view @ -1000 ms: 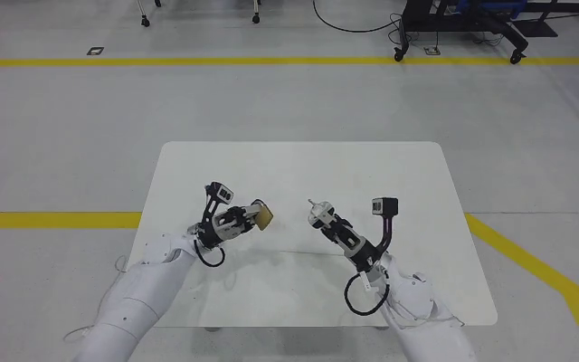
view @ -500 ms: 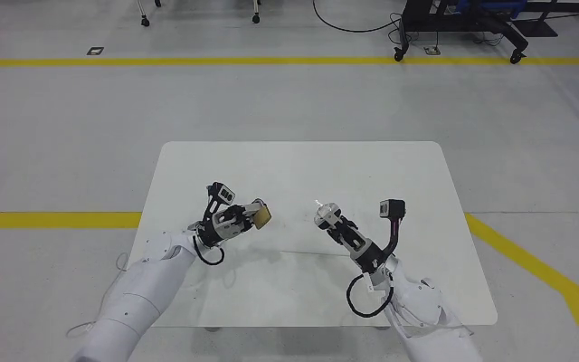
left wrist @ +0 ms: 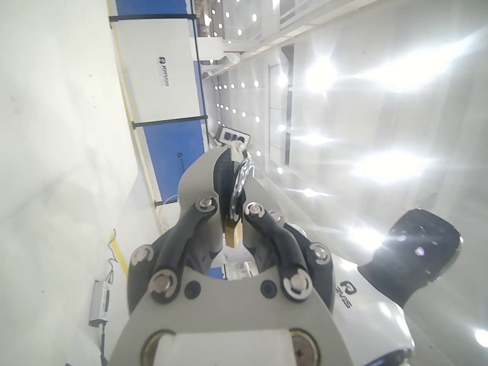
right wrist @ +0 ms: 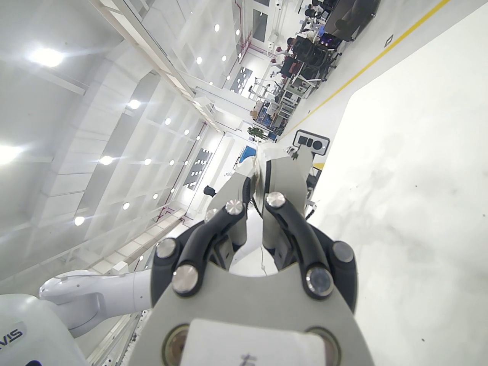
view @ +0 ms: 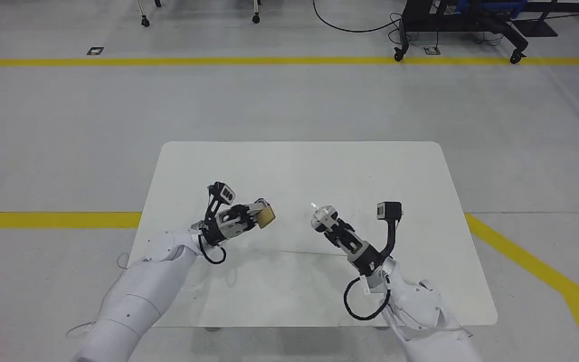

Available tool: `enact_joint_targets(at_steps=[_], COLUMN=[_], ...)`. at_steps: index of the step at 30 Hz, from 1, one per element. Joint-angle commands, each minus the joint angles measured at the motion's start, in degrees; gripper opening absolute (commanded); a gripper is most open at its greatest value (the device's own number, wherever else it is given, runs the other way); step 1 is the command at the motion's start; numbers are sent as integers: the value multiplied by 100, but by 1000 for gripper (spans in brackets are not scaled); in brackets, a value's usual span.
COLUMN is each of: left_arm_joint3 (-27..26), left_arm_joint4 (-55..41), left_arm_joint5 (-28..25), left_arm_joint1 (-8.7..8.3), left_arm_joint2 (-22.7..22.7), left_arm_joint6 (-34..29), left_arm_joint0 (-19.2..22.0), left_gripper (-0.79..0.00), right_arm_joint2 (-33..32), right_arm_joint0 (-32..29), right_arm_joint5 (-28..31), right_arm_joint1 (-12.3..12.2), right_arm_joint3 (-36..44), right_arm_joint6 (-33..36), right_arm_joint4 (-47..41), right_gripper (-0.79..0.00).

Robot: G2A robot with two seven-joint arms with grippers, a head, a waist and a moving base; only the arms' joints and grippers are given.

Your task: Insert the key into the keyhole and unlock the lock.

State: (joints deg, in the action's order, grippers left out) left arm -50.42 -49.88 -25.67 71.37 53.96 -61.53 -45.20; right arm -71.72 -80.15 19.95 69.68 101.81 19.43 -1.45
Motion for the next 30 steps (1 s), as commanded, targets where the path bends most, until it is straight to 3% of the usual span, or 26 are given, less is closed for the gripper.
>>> enact_joint_targets(at_steps=[1,5,8,12,30], left_arm_joint3=[-143,-466,-675,-798,-859], left_arm_joint4=[254,371,403,319,374], left_arm_joint5=[380,1177,1366,1432,1433], left_arm_joint1=[5,25,37,48,47], left_arm_joint2=[3,-10,11,52,55], left_arm_joint6=[617,1221,1420,1435,1520], left_arm_joint0=[17,9,-57,-124,-165], left_gripper=[-785,-785,-785,-785,-785], right_arm_joint2=[96,459,781,929,923], right_arm_joint0=[-109,-266,-285,-205,-223], right_arm_joint5=[-136,-398,-529,-497,-557], right_arm_joint1=[16,87,152,193,199], right_arm_joint3=[127,238,180,9,13], right_arm_joint6=[-313,-944,-994,-635,-732], right_arm_joint4=[418,851,533,-162,-123], right_gripper=[-785,-785,-785,-785,-785])
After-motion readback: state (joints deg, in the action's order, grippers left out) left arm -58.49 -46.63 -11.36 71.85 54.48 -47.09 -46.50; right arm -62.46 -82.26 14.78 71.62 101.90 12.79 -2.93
